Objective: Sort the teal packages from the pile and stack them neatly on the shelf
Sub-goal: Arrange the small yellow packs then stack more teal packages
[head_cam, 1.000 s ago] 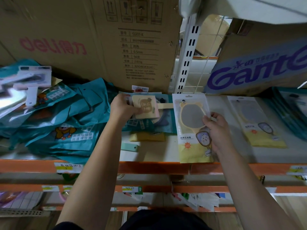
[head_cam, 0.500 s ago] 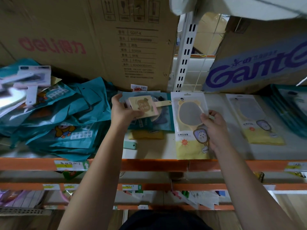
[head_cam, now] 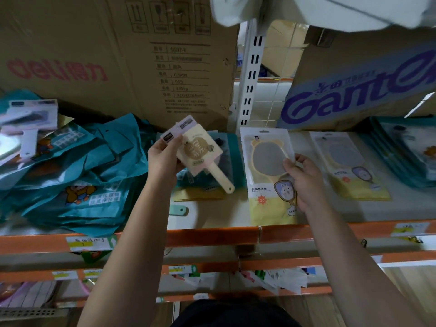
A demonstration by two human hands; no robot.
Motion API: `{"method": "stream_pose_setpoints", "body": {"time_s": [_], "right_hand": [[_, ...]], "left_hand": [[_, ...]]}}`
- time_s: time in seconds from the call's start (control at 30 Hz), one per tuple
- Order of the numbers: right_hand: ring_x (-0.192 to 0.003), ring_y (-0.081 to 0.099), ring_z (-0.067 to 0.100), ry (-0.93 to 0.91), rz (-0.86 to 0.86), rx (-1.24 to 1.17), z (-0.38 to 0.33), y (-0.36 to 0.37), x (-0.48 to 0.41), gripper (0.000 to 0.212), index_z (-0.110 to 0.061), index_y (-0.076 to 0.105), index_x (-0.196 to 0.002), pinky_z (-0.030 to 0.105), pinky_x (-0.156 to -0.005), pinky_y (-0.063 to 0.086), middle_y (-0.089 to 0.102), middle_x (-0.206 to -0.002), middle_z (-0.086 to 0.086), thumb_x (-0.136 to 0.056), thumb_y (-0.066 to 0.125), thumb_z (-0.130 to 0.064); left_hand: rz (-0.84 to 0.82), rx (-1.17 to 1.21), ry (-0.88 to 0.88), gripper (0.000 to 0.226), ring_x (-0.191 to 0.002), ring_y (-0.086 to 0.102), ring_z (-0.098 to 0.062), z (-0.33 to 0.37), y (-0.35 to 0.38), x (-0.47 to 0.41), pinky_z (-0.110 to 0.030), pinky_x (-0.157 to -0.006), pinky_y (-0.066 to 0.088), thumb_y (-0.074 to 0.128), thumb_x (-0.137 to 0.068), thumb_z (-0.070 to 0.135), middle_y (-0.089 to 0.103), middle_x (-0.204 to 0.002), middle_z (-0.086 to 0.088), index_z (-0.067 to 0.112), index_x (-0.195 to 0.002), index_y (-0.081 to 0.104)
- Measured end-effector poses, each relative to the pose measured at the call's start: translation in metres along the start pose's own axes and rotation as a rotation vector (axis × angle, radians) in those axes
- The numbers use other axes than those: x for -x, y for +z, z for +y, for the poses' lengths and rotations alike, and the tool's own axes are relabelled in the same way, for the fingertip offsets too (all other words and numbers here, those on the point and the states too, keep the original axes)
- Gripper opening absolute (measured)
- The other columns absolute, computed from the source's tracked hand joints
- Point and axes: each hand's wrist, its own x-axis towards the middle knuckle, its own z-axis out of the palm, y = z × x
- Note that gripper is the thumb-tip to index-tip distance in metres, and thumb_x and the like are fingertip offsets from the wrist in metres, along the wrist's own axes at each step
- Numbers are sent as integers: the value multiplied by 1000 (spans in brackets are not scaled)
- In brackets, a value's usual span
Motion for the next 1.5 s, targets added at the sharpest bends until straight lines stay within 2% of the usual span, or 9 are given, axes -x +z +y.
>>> {"method": "stream_pose_setpoints", "body": {"time_s": [0.2, 0.4, 0.53, 0.73, 0.9, 1.03, 1.17, 1.37, 1.5], "right_hand": [[-85, 72, 27, 17, -36, 11, -20, -35, -5, 29, -11, 56, -119, 34, -62, 58, 70, -106, 14, -91, 63, -14], [-75, 73, 24, 6, -19, -20, -38, -89, -15, 23, -10, 57, -113, 28, -54, 55, 71, -100, 15, -90, 62, -8], [-69, 72, 21, 18, 29, 47, -52, -129, -28, 32, -9, 56, -117, 28, -52, 54, 71, -94, 11, -87, 65, -3], [-52, 64, 4, -140, 182, 598, -66, -181, -61, 16, -10, 70, -95, 13, -43, 42, 71, -76, 1, -82, 73, -19], [-58, 63, 14, -126, 139, 657, -70, -194, -93, 14, -8, 72, -90, 22, -51, 45, 69, -71, 3, -79, 76, -16], [-69, 69, 26, -85, 106, 646, -67, -188, -114, 21, -4, 71, -92, 33, -59, 54, 71, -78, 12, -76, 79, -15], [-69, 66, 27, -136, 124, 771, -64, -183, -125, 19, -9, 66, -78, 23, -51, 41, 67, -72, 8, -75, 80, -21], [-72, 62, 18, -167, 128, 939, -63, -183, -131, 36, -9, 68, -97, 20, -45, 31, 68, -83, 5, -73, 80, -33], [-86, 60, 20, -144, 155, 1008, -59, -190, -135, 56, -8, 65, -113, 23, -56, 37, 67, -102, 7, -71, 82, -41]], "left_hand": [[-69, -82, -124, 13, -84, 73, -22, -13, 36, 0, -34, -72, 61, 65, -92, 23, 74, -94, -10, 10, -95, 65], [-215, -120, -217, 18, -72, 74, -20, -42, 82, 9, -28, -56, 57, 74, -83, 17, 76, -81, -8, 7, -96, 66], [-248, -111, -292, 19, -78, 74, -25, -59, 112, 17, -35, -58, 59, 72, -82, 9, 75, -89, -12, 5, -99, 64], [-270, -166, -236, 16, -92, 71, -32, -77, 142, 34, -50, -79, 57, 67, -88, 11, 72, -101, -18, 4, -102, 66], [-217, -260, -200, 21, -87, 70, -30, -87, 154, 46, -46, -80, 57, 61, -93, 13, 71, -100, -19, -1, -108, 64], [-137, -269, -193, 9, -83, 70, -25, -91, 156, 51, -43, -80, 58, 59, -94, 13, 71, -95, -14, 8, -96, 67], [-130, -291, -171, 9, -76, 71, -21, -92, 158, 55, -38, -73, 59, 59, -94, 14, 71, -92, -12, 10, -95, 67], [-80, -297, -165, 14, -95, 68, -34, -91, 159, 57, -39, -73, 60, 60, -93, 13, 69, -105, -19, 5, -103, 65], [-89, -340, -116, 17, -97, 68, -35, -89, 159, 59, -45, -81, 58, 59, -94, 12, 69, -106, -21, 2, -105, 66]]}}
